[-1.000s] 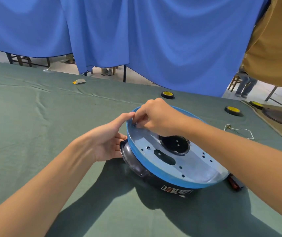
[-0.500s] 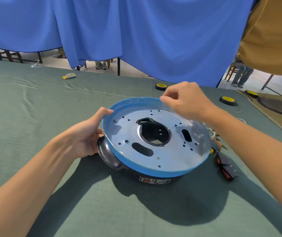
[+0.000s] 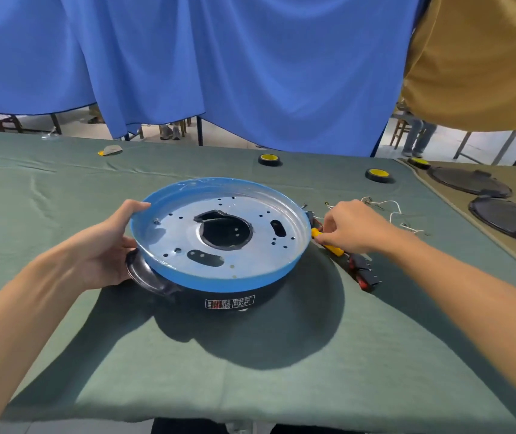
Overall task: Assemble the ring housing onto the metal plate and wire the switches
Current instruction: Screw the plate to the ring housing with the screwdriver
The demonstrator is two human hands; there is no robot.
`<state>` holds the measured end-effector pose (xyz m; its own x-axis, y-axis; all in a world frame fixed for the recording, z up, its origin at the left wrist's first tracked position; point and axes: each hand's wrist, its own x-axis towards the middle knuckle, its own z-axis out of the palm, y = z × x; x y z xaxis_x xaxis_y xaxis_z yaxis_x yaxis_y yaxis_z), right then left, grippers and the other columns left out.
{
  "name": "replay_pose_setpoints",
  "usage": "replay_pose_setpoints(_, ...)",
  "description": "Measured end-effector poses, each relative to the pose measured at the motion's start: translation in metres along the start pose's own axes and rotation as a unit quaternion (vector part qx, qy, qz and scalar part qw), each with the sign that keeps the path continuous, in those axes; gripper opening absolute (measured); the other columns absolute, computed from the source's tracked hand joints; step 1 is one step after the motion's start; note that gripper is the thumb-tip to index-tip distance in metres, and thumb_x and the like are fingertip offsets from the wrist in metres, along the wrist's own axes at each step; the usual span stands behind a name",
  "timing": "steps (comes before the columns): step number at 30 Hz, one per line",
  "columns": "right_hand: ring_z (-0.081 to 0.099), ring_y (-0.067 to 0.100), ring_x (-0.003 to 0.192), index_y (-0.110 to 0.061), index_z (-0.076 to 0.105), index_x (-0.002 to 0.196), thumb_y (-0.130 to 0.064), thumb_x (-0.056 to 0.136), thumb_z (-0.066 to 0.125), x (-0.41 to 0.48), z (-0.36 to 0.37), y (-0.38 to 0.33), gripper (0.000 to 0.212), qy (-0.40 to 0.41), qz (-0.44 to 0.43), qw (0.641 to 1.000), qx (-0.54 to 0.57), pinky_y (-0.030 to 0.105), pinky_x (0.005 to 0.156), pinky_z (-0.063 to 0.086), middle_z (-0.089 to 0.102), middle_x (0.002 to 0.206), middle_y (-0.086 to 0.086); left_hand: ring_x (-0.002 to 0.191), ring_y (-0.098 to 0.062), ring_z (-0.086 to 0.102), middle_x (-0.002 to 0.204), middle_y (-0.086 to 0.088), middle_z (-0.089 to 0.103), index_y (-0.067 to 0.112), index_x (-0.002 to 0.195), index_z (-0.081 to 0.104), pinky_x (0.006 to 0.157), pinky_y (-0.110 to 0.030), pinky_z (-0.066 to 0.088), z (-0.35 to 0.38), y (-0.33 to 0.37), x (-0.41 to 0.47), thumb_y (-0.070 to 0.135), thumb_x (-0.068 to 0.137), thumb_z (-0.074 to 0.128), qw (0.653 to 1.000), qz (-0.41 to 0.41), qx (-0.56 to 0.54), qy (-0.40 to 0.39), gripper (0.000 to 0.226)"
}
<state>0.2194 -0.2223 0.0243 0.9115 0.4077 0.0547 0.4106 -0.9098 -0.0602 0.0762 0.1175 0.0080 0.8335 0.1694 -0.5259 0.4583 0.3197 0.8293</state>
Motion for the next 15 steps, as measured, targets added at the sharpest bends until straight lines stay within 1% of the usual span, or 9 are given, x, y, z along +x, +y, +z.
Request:
replay_pose_setpoints(2,0.045,0.023,0.096,-0.014,0.066,0.079,-0.042,0.086,0.063,0.0,0.004,-0.005,0.028,0.014,0.005,0.999,-0.032,0.039,0.075,0.049,0.057,0.086,0.001,0.095,-0.032,0.062,0.117,-0.02,0.064,-0.001,0.133,0.054,0.086,-0.043,0.053,0.0,0.0,-0.001,0.054,0.08,0.062,1.0,0.007,0.008,0.005,0.077)
replay_pose_setpoints(5,0.033,0.025,0.094,-0.013,0.055,0.067,-0.037,0.089,0.059,-0.002,0.004,-0.011,0.032,0.021,0.013,0.997,-0.07,0.038,0.073,0.04,0.041,0.081,0.001,0.085,-0.032,0.063,0.108,-0.02,0.063,-0.005,0.132,0.054,0.072,-0.036,0.06,0.001,0.003,-0.005,0.054,0.08,0.058,0.999,0.001,0.045,-0.002,0.078)
replay_pose_setpoints(6,0.031,0.025,0.091,-0.013,0.049,0.061,-0.035,0.09,0.058,-0.001,0.002,-0.012,0.038,0.027,0.018,0.997,-0.071,0.038,0.072,0.039,0.038,0.076,0.001,0.086,-0.031,0.061,0.108,-0.019,0.062,-0.006,0.133,0.053,0.071,-0.035,0.06,0.001,0.004,-0.006,0.053,0.079,0.059,0.999,0.0,0.053,-0.009,0.08)
replay_pose_setpoints(8,0.032,0.028,0.086,-0.012,0.042,0.056,-0.033,0.093,0.054,0.001,-0.005,-0.013,0.045,0.039,0.034,0.997,-0.051,0.04,0.072,0.041,0.039,0.068,0.003,0.094,-0.03,0.058,0.112,-0.017,0.059,-0.006,0.136,0.05,0.079,-0.038,0.057,0.0,0.006,-0.007,0.05,0.076,0.063,0.998,0.007,0.065,-0.023,0.083)
replay_pose_setpoints(9,0.035,0.029,0.083,-0.011,0.041,0.057,-0.033,0.095,0.053,0.002,-0.011,-0.013,0.046,0.043,0.043,0.998,-0.031,0.041,0.073,0.044,0.041,0.064,0.005,0.096,-0.031,0.057,0.112,-0.017,0.059,-0.005,0.137,0.05,0.081,-0.038,0.057,0.001,0.007,-0.007,0.048,0.073,0.066,0.997,0.009,0.07,-0.03,0.085)
replay_pose_setpoints(11,0.046,0.034,0.072,-0.008,0.046,0.066,-0.036,0.098,0.05,0.002,-0.026,-0.014,0.043,0.056,0.061,0.996,0.034,0.04,0.068,0.047,0.05,0.063,0.01,0.094,-0.031,0.057,0.11,-0.019,0.057,-0.005,0.138,0.048,0.076,-0.038,0.06,0.005,0.007,-0.007,0.046,0.067,0.068,0.996,0.007,0.08,-0.041,0.089)
replay_pose_setpoints(12,0.052,0.037,0.072,-0.006,0.05,0.074,-0.037,0.099,0.049,0.002,-0.034,-0.015,0.039,0.069,0.065,0.993,0.074,0.042,0.066,0.046,0.057,0.068,0.012,0.092,-0.031,0.057,0.109,-0.018,0.056,-0.005,0.138,0.048,0.072,-0.037,0.061,0.007,0.006,-0.006,0.046,0.067,0.067,0.995,0.005,0.085,-0.05,0.09)
replay_pose_setpoints(13,0.057,0.037,0.077,-0.005,0.052,0.083,-0.036,0.099,0.049,0.001,-0.042,-0.017,0.035,0.087,0.062,0.988,0.113,0.043,0.067,0.048,0.063,0.075,0.015,0.088,-0.031,0.059,0.108,-0.017,0.056,-0.005,0.139,0.047,0.069,-0.037,0.061,0.008,0.006,-0.005,0.046,0.068,0.066,0.994,0.001,0.09,-0.06,0.089)
replay_pose_setpoints(15,0.06,0.03,0.085,-0.008,0.053,0.092,-0.038,0.099,0.049,0.0,-0.051,-0.023,0.03,0.117,0.041,0.976,0.178,0.042,0.068,0.047,0.069,0.083,0.011,0.077,-0.031,0.064,0.103,-0.017,0.06,-0.005,0.136,0.05,0.064,-0.036,0.059,0.008,0.006,-0.002,0.046,0.071,0.064,0.991,-0.013,0.108,-0.083,0.084)
